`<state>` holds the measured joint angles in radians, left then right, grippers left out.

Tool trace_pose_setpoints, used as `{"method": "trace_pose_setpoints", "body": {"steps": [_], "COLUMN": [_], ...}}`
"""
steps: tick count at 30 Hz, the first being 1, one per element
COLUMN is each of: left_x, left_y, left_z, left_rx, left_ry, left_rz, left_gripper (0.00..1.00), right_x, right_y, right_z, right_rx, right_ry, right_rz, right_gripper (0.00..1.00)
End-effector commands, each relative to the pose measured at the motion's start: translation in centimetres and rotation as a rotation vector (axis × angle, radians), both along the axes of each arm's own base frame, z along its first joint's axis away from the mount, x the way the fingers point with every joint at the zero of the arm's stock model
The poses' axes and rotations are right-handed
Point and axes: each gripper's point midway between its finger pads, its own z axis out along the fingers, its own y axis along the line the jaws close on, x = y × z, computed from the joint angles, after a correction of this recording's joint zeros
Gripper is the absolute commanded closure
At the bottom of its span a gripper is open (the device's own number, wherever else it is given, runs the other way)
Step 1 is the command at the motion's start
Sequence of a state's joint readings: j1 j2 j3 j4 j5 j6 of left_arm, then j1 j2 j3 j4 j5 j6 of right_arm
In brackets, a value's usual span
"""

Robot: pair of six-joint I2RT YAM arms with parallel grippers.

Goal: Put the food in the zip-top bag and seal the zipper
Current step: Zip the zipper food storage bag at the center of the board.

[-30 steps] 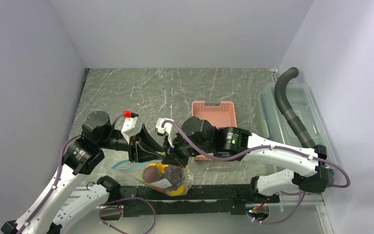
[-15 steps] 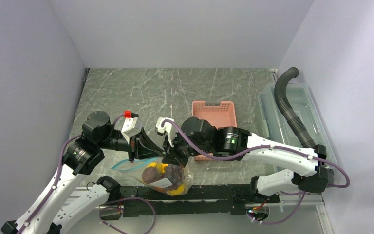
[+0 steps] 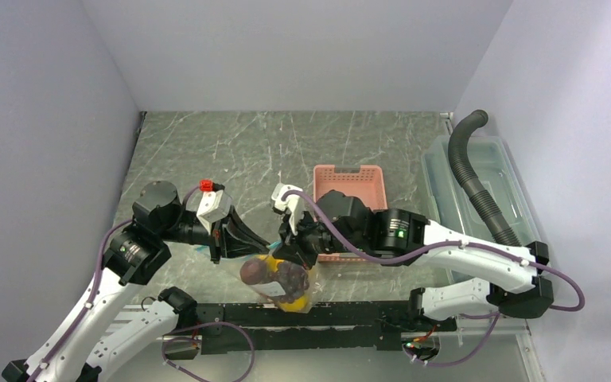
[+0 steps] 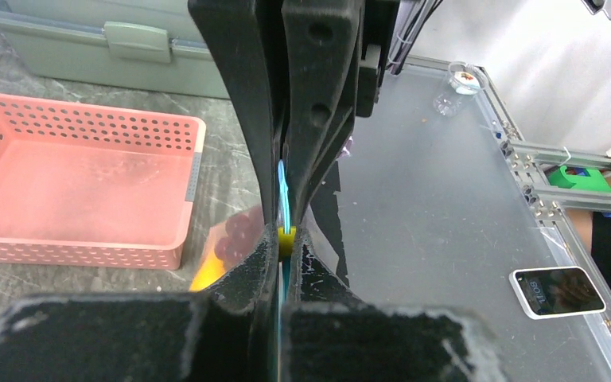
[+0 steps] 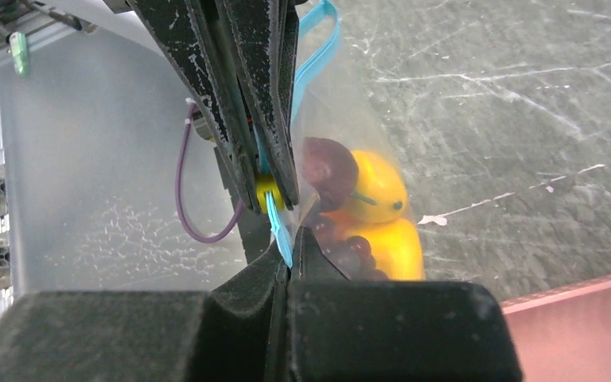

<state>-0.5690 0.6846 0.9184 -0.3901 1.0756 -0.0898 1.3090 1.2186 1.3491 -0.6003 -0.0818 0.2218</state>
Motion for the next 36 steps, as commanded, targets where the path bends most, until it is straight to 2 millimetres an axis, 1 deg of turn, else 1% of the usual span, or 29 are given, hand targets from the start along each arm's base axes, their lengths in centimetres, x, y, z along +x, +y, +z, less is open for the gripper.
{"method": "trace_pose_setpoints", "body": {"steps": [1, 13, 26, 30, 36], "left_x": [-0.8, -0.4, -0.4, -0.4, -0.3], "left_y": [0.1, 0.0, 0.0, 0.0, 0.0], "left_z": [-0.4, -0.6, -0.6, -0.6, -0.7], "left_rx": [0.009, 0.017, 0.019, 0.019, 0.021], "left_ry": [0.021, 0.024, 0.031, 0.03, 0.033], "left_rz": [-0.04, -0.023, -0.024, -0.025, -0.024], "left_gripper": [1.0, 1.0, 1.0, 1.0, 1.0], "right_x": [1.7, 2.5, 4.7, 5.2, 7.0], "right_y": [-1.0, -3.7, -7.5, -8.3, -10.2], "right_z": [6.2, 8.9, 11.4, 11.6, 11.9], "right_rx": [0.204, 0.294, 0.411, 0.424, 0.436], "right_ry": [-0.072, -0.106, -0.136, -0.145, -0.163], "right_rz": [-0.106, -0.188, -0.379, -0.424, -0.561], "right_gripper": [1.0, 1.0, 1.0, 1.0, 1.0]}}
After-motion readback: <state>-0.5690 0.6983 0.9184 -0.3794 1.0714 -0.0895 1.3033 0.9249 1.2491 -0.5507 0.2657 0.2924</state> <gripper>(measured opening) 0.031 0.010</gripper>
